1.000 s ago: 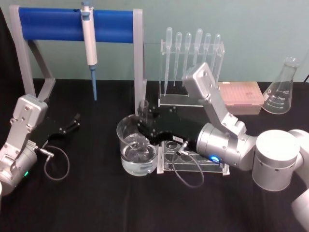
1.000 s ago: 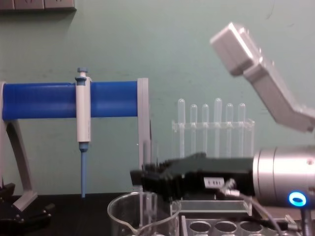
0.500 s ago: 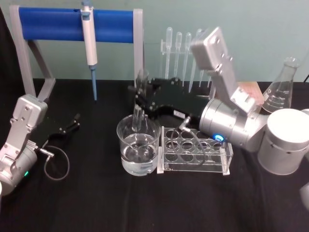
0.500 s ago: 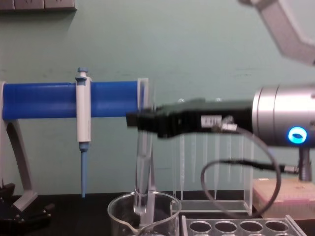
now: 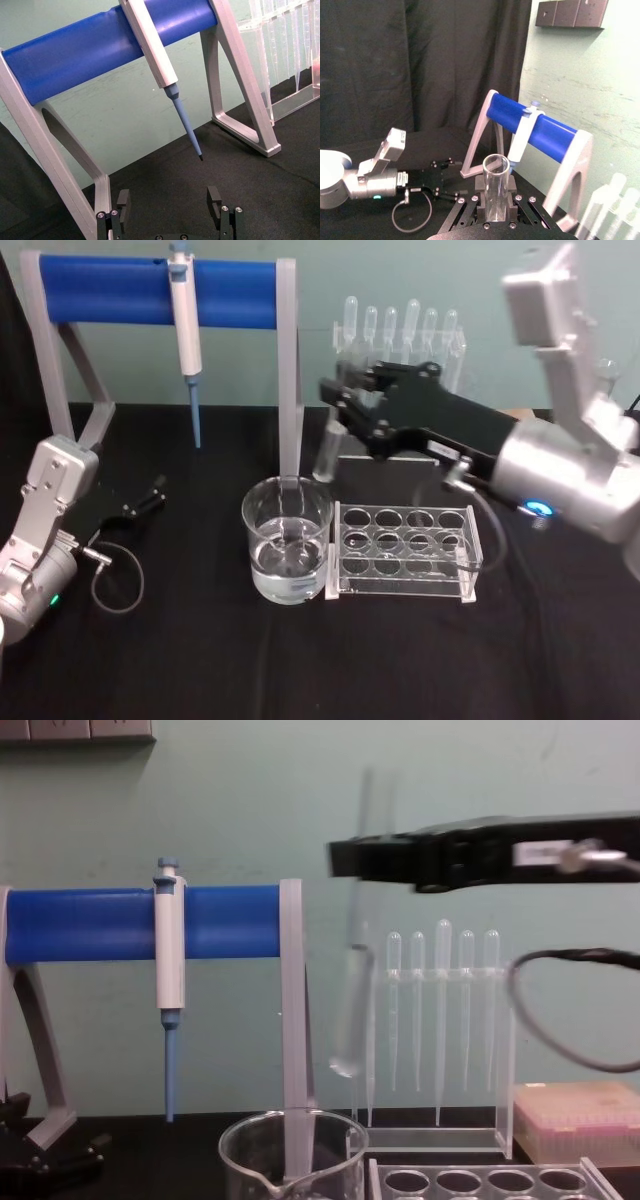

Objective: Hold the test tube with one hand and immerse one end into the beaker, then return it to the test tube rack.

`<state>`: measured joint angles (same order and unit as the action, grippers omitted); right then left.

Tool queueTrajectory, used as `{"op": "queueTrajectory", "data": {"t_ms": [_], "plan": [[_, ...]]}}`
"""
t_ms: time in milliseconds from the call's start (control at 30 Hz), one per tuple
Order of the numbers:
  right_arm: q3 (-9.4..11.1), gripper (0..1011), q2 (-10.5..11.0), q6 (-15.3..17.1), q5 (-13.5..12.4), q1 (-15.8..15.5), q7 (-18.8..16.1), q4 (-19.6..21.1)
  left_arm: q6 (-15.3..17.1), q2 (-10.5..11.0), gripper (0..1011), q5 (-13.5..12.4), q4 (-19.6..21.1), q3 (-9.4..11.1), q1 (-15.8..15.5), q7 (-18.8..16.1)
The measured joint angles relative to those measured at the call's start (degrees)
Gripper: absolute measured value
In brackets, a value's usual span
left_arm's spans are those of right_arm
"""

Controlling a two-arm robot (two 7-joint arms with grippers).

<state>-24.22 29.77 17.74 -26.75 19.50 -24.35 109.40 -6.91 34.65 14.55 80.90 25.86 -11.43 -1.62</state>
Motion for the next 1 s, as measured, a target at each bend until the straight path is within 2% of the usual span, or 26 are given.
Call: {"op": "queueTrajectory", "data": {"t_ms": [67,100,200,400,733,1000], "plan": [[1.29,225,1.91,-0.38,-1.03,-1.45,-0.21,1.13,0.00,0.00,1000,0.00,0.00,0.00,0.00,0.00],[1.29,225,1.91,-0.38,-1.03,-1.45,-0.21,1.13,0.00,0.00,1000,0.00,0.00,0.00,0.00,0.00],[2.89,225,4.76,-1.41,-2.28,-4.05,-0.48,2.22,0.00,0.00,1000,0.00,0.00,0.00,0.00,0.00],[3.87,225,7.49,-3.16,-3.15,-7.58,-0.21,2.36,0.00,-0.01,1000,0.00,0.00,0.00,0.00,0.00],[4.00,225,7.74,-4.78,-2.25,-9.66,1.48,0.55,0.00,0.00,1000,0.00,0.00,0.00,0.00,0.00],[3.54,225,6.91,-5.02,-1.08,-9.66,1.79,-0.96,0.00,0.00,1000,0.00,0.00,0.00,0.00,0.00]]}}
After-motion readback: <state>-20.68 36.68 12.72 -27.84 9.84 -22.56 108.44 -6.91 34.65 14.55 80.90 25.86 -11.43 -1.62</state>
